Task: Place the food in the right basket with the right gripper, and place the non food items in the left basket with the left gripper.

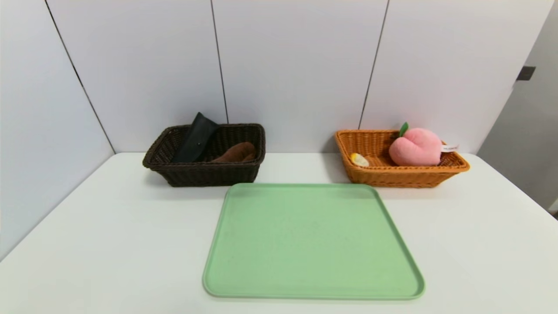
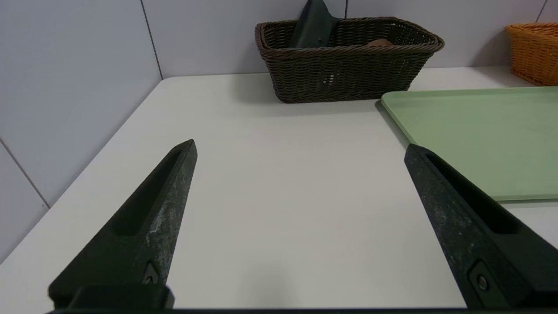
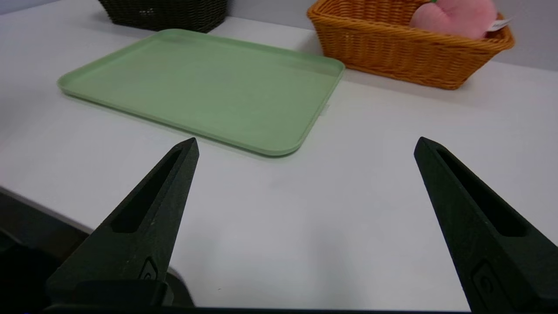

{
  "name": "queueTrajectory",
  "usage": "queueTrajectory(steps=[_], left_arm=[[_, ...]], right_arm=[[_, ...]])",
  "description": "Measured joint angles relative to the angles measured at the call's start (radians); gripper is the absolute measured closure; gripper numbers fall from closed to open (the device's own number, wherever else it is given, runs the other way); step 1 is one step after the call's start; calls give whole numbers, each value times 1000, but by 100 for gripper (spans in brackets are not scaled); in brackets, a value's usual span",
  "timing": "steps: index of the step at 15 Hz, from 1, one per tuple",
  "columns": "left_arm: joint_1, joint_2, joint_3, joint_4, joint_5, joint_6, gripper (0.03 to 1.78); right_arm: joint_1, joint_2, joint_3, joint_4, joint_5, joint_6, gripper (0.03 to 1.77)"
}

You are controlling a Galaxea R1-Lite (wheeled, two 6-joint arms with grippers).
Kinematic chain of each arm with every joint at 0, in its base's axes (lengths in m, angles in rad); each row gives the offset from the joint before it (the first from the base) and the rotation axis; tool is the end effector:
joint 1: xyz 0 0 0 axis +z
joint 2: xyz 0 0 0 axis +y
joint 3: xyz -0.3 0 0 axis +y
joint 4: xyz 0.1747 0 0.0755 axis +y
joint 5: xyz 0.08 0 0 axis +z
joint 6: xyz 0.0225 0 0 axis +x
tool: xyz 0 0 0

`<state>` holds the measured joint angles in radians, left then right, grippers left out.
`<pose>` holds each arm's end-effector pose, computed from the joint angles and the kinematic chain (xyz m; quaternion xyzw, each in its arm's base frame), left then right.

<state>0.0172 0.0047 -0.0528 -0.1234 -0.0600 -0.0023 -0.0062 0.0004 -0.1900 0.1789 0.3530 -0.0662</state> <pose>-0.0281 -0.0018 0.1027 0.0022 -0.0856 -0.0214 0.9961 -0.0415 0.0080 0.1083 -0.0336 -0.0110 0.1723 0.9844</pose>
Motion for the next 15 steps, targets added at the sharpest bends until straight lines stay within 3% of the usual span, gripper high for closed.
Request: queueTrajectory(steps=[5, 9, 15], left_arm=[[0, -7, -4, -44, -4, 44, 12], [0, -7, -4, -64, -6, 45, 12], [0, -7, 45, -98, -12, 61, 12]], right_arm=[[0, -2, 109, -284, -132, -60, 9], [0, -2, 178, -314, -259, -104, 9], [0, -2, 190, -249, -297, -96, 9]])
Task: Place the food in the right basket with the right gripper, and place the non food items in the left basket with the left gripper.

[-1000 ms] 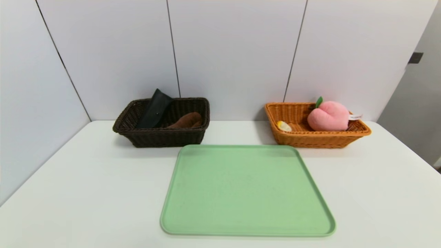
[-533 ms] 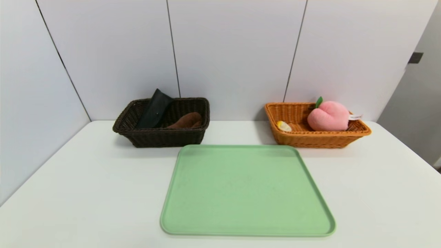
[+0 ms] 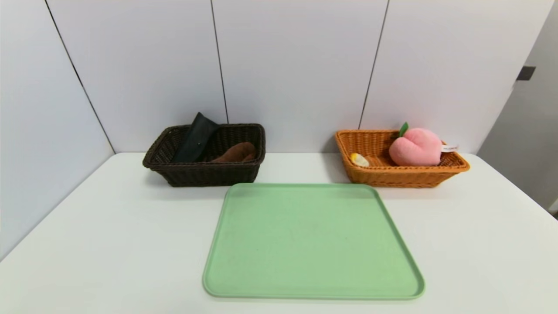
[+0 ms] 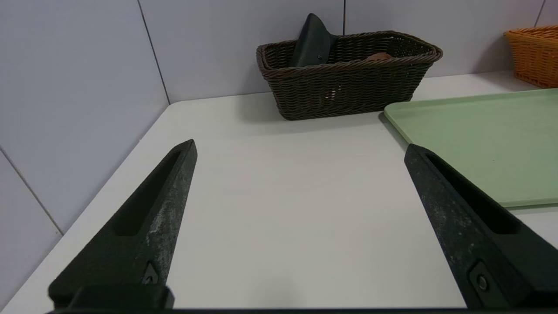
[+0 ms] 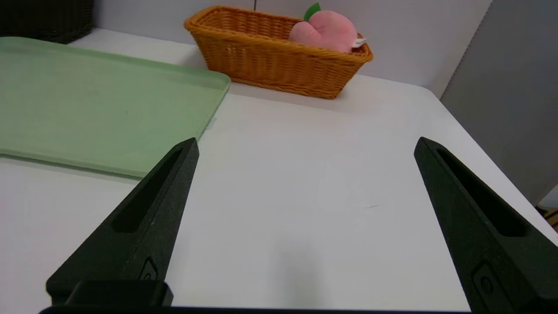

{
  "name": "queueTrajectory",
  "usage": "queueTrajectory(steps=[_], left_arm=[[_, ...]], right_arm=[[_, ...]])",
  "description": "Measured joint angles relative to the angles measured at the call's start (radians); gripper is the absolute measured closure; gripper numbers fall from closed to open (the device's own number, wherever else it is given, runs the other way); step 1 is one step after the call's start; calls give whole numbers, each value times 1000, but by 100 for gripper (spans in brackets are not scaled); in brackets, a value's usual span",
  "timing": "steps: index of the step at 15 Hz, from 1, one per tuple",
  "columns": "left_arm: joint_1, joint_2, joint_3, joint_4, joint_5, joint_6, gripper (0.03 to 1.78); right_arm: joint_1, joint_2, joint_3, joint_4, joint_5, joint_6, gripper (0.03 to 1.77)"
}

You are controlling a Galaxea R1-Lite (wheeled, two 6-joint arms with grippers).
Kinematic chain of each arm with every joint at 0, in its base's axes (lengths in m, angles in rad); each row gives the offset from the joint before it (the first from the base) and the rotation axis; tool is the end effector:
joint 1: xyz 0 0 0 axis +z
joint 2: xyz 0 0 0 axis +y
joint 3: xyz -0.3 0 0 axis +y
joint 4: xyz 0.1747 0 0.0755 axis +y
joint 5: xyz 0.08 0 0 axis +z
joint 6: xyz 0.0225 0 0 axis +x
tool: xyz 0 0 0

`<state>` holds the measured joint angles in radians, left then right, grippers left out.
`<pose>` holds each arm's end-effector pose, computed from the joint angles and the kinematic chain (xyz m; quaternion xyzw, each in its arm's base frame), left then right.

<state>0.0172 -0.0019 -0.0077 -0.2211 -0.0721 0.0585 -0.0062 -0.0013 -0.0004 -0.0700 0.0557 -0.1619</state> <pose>-0.0263 -0.0021 0.1000 0.0342 -0.1157 -0.0239 0.9924 -0.0232 0.0014 0.0827 -0.0819 -0.0377 0.0218 0.9957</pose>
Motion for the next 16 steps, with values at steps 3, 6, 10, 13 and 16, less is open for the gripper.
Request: queueTrajectory(steps=[3, 6, 10, 13, 16], left_arm=[[0, 0, 7, 41, -9, -7, 12], [0, 0, 8, 117, -2, -25, 12], [0, 0, 8, 124, 24, -116, 12], [0, 0, 8, 140, 75, -254, 12], [0, 0, 8, 137, 81, -122, 12]], right_arm=[[0, 0, 0, 68, -8, 7, 9], [0, 0, 0, 68, -17, 52, 9], [0, 0, 0, 68, -37, 123, 9], [1, 0, 0, 65, -67, 186, 9], [2, 0, 0, 65, -67, 186, 9]])
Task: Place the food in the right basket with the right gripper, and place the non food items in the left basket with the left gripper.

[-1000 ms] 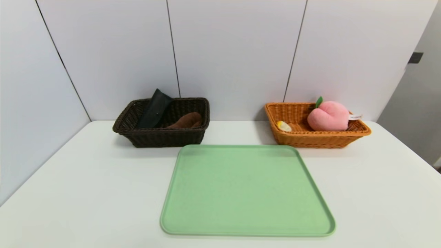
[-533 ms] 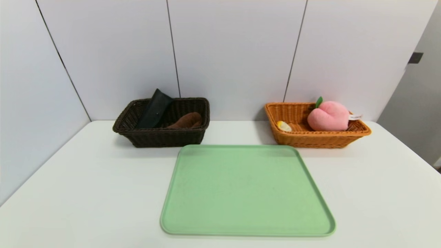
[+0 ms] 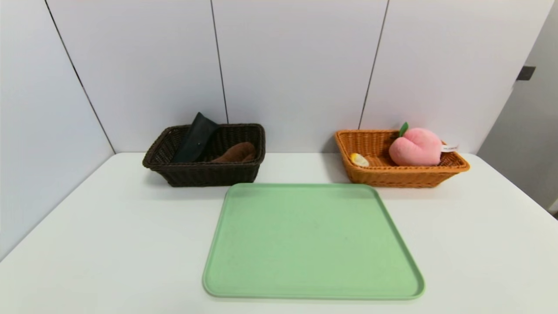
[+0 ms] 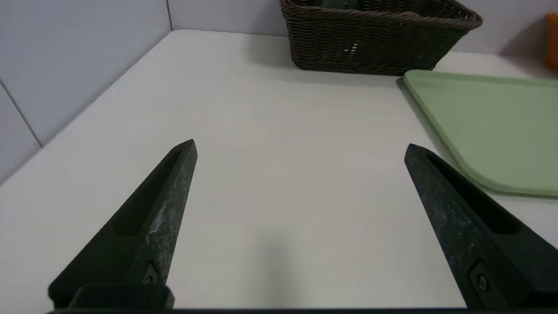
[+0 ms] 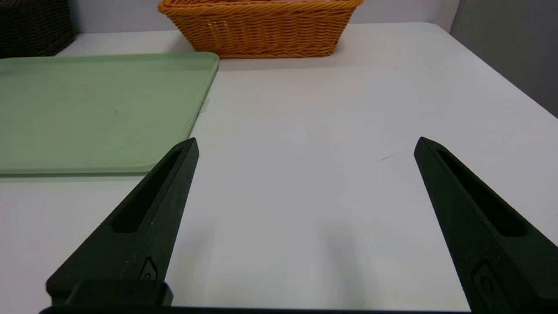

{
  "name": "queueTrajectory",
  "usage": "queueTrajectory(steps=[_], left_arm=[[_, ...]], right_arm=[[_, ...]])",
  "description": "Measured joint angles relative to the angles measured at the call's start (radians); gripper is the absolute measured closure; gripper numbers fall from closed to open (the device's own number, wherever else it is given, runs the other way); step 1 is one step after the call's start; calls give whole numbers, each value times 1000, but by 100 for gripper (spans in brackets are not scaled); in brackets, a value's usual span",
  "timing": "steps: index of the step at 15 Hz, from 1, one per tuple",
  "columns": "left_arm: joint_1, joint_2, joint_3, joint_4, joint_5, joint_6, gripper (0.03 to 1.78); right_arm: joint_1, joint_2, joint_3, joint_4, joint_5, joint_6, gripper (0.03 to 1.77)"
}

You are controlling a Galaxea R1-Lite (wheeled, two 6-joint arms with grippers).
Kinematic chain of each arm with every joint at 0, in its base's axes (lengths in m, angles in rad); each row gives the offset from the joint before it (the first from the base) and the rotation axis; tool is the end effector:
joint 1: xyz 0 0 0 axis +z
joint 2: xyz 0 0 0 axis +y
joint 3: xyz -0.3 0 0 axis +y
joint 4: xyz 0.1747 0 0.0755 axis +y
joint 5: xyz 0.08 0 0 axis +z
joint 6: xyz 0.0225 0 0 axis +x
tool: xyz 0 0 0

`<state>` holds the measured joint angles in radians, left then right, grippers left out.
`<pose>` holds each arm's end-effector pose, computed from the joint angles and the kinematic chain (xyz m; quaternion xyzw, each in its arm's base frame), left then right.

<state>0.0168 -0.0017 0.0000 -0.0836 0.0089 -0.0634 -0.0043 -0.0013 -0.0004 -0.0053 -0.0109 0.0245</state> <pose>-0.0233 -0.0002 0.0840 -0.0315 -0.0430 0.0115 0.9985 -0.0229 -0.0001 0.0761 0.0123 -0.0036 -0.0076 0.9999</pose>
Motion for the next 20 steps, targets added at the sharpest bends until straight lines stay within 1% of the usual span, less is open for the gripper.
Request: queueTrajectory(steps=[1, 2, 3, 5, 6, 8, 9, 20], left_arm=[[0, 0, 0, 4, -8, 87, 12], [0, 0, 0, 31, -29, 170, 12], [0, 0, 0, 51, -41, 207, 12], [0, 0, 0, 47, -47, 196, 12], [0, 0, 0, 48, -45, 162, 12], [-2, 0, 0, 47, -9, 77, 12], [-2, 0, 0, 46, -5, 55, 12], [-2, 0, 0, 43, -4, 50, 12]], right_arm=[[0, 0, 0, 0, 0, 0, 9], [0, 0, 0, 0, 0, 0, 9], [0, 0, 0, 0, 0, 0, 9], [0, 0, 0, 0, 0, 0, 9], [0, 0, 0, 0, 0, 0, 9], [0, 0, 0, 0, 0, 0, 9], [0, 0, 0, 0, 0, 0, 9], [0, 0, 0, 0, 0, -3, 9]])
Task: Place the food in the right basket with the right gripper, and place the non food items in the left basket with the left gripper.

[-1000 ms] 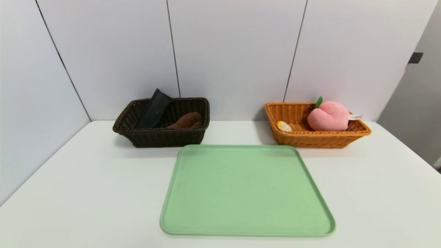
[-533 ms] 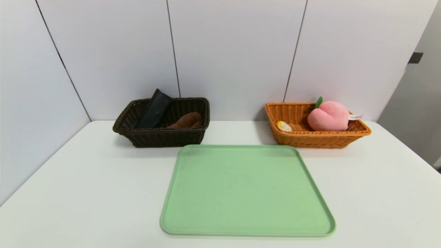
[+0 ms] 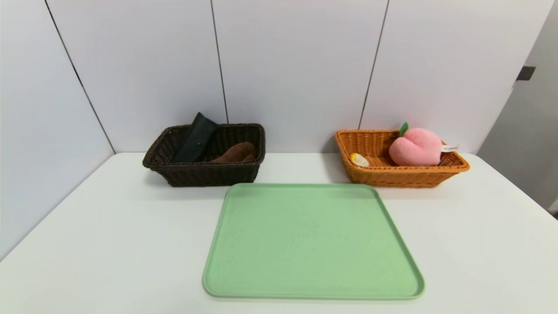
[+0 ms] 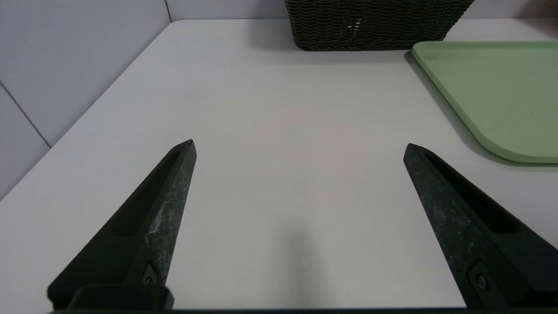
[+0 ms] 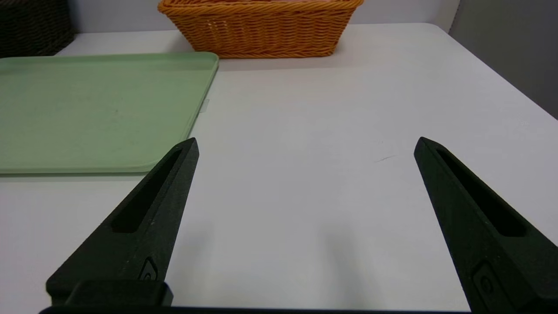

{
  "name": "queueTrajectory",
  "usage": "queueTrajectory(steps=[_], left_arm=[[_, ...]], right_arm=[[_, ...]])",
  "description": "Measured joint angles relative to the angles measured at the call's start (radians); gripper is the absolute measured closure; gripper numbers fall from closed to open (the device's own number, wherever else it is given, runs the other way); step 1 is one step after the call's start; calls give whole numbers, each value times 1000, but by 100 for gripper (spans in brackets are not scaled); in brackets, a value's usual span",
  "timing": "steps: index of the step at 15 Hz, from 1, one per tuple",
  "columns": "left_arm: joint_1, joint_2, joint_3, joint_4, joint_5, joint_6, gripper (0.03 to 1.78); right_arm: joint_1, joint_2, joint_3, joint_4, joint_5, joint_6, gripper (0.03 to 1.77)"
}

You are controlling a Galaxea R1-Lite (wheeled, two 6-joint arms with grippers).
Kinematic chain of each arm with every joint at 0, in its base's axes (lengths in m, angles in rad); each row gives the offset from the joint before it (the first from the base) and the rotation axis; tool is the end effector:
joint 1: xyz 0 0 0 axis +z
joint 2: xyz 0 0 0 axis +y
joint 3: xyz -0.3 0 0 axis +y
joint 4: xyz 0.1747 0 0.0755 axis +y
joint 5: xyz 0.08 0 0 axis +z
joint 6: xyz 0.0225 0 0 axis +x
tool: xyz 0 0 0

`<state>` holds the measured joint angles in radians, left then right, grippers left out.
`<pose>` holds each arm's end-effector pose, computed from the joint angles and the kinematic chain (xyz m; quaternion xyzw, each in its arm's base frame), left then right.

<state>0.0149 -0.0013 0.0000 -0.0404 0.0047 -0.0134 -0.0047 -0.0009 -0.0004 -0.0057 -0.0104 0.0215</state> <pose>-0.0230 -0.0002 0.0796 -0.0066 -0.0209 0.0097 0.9997 -0.0229 -0.0001 0.0762 0.0108 -0.0036 -0.0075 0.9999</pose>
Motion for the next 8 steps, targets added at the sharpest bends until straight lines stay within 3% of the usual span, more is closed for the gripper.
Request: queueTrajectory(steps=[8], left_arm=[[0, 0, 0, 0, 0, -1, 12]], right_arm=[[0, 0, 0, 0, 0, 0, 9]])
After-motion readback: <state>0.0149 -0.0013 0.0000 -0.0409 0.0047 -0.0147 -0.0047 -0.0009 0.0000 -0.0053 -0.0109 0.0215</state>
